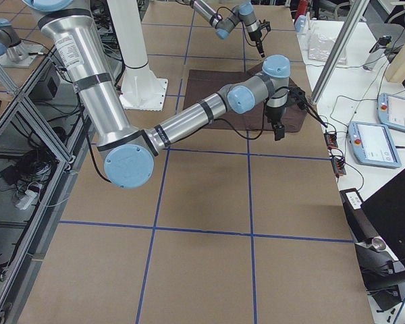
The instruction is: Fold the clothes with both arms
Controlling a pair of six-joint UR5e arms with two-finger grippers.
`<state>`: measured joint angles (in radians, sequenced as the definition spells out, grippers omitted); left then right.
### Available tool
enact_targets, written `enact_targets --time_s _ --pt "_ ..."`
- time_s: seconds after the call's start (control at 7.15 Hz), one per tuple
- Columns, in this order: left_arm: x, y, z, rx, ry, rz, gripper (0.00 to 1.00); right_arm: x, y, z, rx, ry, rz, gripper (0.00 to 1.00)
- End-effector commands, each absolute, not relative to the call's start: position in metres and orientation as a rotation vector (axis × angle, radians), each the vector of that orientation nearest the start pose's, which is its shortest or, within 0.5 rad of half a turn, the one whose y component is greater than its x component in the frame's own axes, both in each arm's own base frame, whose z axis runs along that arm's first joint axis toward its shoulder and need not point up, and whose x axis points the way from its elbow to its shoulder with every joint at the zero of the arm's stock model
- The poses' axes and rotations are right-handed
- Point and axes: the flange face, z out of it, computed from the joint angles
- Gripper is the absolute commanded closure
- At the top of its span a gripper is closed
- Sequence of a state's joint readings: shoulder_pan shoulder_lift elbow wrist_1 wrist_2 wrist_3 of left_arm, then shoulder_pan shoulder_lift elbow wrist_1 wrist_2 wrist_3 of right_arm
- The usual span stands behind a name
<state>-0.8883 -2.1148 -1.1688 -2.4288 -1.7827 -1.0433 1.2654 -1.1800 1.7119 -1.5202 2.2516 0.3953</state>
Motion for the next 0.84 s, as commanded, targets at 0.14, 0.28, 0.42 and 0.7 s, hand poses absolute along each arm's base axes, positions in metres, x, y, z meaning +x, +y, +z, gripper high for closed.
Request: enact_targets --time_s 0.14,0.28,0.42,0.7 --pt "0.4 -0.658 0.45 0.499 0.864 -0.219 0.36 -0.122 -0.618 0.367 0.297 -0.81 -0.112 0.0" --pt "0.403 -0.658 0.456 0.49 0.856 -0.217 0.36 -0.121 -0.619 0.367 0.298 -0.809 -0.112 0.0" --pt "0.408 -0.656 0.455 0.489 0.858 -0.209 0.37 -0.121 -0.618 0.367 0.298 -0.808 -0.113 0.0" --pt "0.412 -0.654 0.455 0.486 0.858 -0.203 0.38 -0.122 -0.618 0.367 0.299 -0.809 -0.112 0.0"
